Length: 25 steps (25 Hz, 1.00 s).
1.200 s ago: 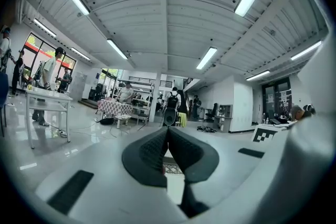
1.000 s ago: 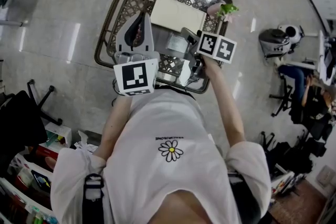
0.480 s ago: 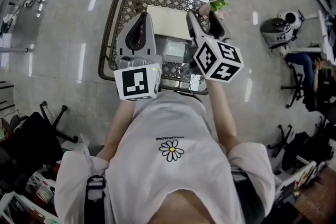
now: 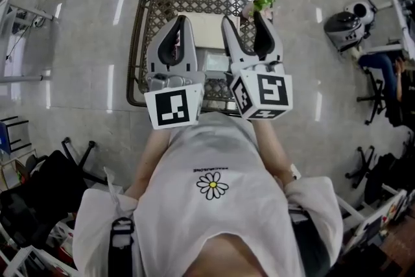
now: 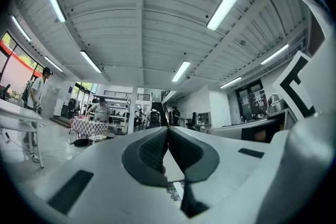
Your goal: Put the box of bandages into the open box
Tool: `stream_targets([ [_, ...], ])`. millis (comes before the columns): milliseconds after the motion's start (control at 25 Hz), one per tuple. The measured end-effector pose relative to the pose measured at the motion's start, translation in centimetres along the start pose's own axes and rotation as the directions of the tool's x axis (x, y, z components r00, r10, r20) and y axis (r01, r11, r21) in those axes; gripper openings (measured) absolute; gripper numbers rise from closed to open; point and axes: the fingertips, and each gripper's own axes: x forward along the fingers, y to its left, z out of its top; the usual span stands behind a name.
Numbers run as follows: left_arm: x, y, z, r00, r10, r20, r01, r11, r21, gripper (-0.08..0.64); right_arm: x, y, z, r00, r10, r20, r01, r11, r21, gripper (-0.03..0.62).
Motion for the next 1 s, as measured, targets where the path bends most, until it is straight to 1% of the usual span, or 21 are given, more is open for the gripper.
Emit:
stream_targets([
  [40,0.0,-0.1,0.0,1.0,-0.004,-0.002,0.004,1.0,0.004,0.025,-0.1,0.2,-0.1,1.0,0.003,0.002,-0.003,1.0,0.002,0.286],
  [80,0.0,-0.3,-0.1,1.0,-0.007,-0.005,0.007,1.0,0.007,0.025,-0.3,0.4,-0.2,1.0,0.001,0.007,-0.001,1.0,0.003,0.263],
  [160,0.0,-0.5,-0.1,1.0,-0.011,-0.007,0.011,1.0,0.009,0.025,-0.8,0.5,-0.4,1.0,-0.015,0.02,0.015,1.0,0.002,0.156],
  [200,-0.1,-0.6,-0.1,1.0,-0.012,-0.008,0.012,1.0,0.01,0.025,-1.0,0.4,-0.4,0.999,-0.03,0.028,0.03,1.0,-0.003,0.113],
  [280,-0.2,-0.7,-0.1,1.0,-0.014,-0.009,0.014,1.0,0.012,0.025,-1.4,0.2,-0.4,0.997,-0.066,0.038,0.067,0.997,-0.024,0.06],
  [320,-0.2,-0.7,-0.1,1.0,-0.015,-0.01,0.015,1.0,0.013,0.025,-1.6,0.1,-0.4,0.996,-0.081,0.041,0.082,0.996,-0.039,0.047],
  [440,-0.2,-0.8,-0.1,1.0,-0.016,-0.01,0.016,1.0,0.011,0.025,-2.1,0.1,-0.8,0.994,-0.104,0.039,0.107,0.991,-0.077,0.034],
  [520,-0.3,-0.9,-0.1,1.0,-0.018,-0.01,0.018,1.0,0.011,0.025,-2.2,0.1,-1.1,0.993,-0.11,0.029,0.112,0.99,-0.087,0.031],
  [1000,-0.9,-1.3,0.1,1.0,-0.022,-0.003,0.022,1.0,0.008,0.025,-3.1,0.2,-1.4,0.994,-0.102,0.025,0.104,0.992,-0.077,0.031],
])
